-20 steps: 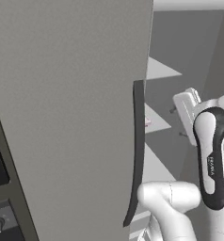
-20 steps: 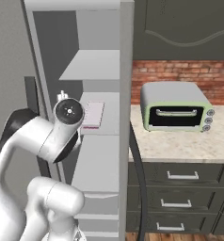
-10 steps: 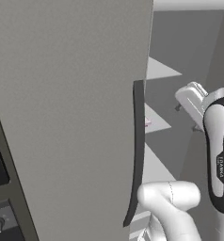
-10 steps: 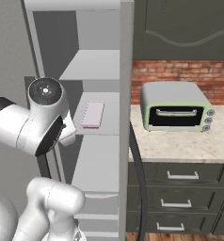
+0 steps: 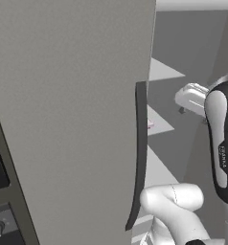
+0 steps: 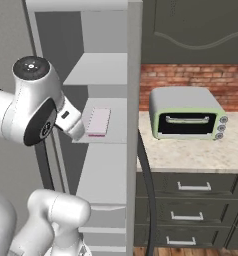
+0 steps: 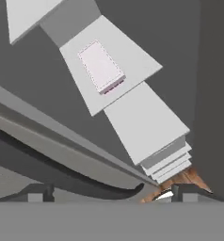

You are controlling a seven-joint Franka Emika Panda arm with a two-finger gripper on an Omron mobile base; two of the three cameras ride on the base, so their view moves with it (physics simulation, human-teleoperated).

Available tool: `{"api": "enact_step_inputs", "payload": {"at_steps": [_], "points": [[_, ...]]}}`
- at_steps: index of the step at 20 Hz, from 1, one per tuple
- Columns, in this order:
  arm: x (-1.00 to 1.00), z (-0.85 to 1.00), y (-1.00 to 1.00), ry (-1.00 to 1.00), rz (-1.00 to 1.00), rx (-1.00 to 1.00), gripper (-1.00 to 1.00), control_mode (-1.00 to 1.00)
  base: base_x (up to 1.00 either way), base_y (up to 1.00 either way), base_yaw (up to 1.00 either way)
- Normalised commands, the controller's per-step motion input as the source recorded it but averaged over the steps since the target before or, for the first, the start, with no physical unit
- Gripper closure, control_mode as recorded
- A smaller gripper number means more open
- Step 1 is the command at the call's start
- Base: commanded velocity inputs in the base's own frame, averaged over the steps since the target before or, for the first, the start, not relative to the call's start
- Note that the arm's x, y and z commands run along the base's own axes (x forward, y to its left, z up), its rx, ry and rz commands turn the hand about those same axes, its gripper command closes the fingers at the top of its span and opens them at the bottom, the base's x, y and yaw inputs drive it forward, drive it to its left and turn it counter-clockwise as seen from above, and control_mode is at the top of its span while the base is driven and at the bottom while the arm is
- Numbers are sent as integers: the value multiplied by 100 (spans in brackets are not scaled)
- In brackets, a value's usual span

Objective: The ice cube tray has been filled with water. Take the tray and place it in the freezer to make ice. Close the freezer door after placing the tray.

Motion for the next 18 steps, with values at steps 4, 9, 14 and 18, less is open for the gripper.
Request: {"api": "enact_step_inputs", "payload": {"at_steps": [4,9,14,18], "points": [[-18,-19,1,-16,21,-25,-100,-100,0,0,0],[-29,-45,0,-25,16,-14,-100,-100,0,0,0],[-22,-19,-1,-19,15,-5,-100,-100,0,0,0],[-14,0,-1,-2,7,0,-100,-100,0,0,0]]}}
